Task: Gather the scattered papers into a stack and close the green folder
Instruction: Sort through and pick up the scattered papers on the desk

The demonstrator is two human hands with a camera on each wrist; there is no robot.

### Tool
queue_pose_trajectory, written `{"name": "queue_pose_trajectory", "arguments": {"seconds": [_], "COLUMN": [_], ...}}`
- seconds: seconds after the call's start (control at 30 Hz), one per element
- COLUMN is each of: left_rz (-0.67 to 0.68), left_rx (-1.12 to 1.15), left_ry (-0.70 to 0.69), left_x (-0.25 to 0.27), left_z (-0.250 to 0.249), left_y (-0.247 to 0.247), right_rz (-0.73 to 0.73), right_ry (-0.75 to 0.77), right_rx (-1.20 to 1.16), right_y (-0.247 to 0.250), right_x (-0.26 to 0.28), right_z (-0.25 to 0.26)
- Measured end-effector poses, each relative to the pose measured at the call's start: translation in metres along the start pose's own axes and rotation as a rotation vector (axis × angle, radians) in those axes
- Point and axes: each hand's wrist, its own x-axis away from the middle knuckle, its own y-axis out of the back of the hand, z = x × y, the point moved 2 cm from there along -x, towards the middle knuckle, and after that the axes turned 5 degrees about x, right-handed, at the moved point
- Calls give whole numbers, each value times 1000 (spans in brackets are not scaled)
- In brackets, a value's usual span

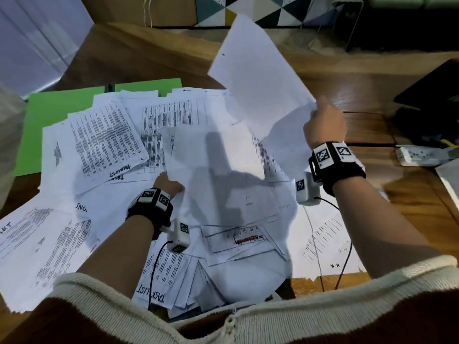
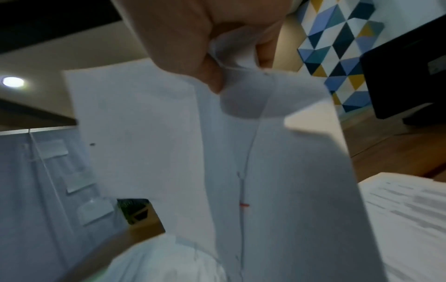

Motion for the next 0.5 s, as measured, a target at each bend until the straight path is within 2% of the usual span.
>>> {"name": "queue_pose_trajectory", "arguments": {"seconds": [0.1,0.17,0.27,0.33,0.4,0.5], "left_rz": [-38,-35,-39,-30,11,124], "left_rx": [36,-1,-25,43,218,653], "left_ry": [-12,-24,-33,-13,26,185], "left_x": [4,4,1,-2,-3,-17], "left_z": [-5,-5,-5,-4,-1,13], "left_y": [4,6,8,7,6,-3], "right_rz": [-81,-67,107,253,398,619], "right_ry": [-85,-185,-325,-377,-361,-301], "right_rx": [-121,-223,-297,-315,-340,-245], "right_y": [16,20,5,-12,-32,-65], "right_x": [-5,-9,-16,-8,11,58], "right_z": [6,7,6,7,10,17]}}
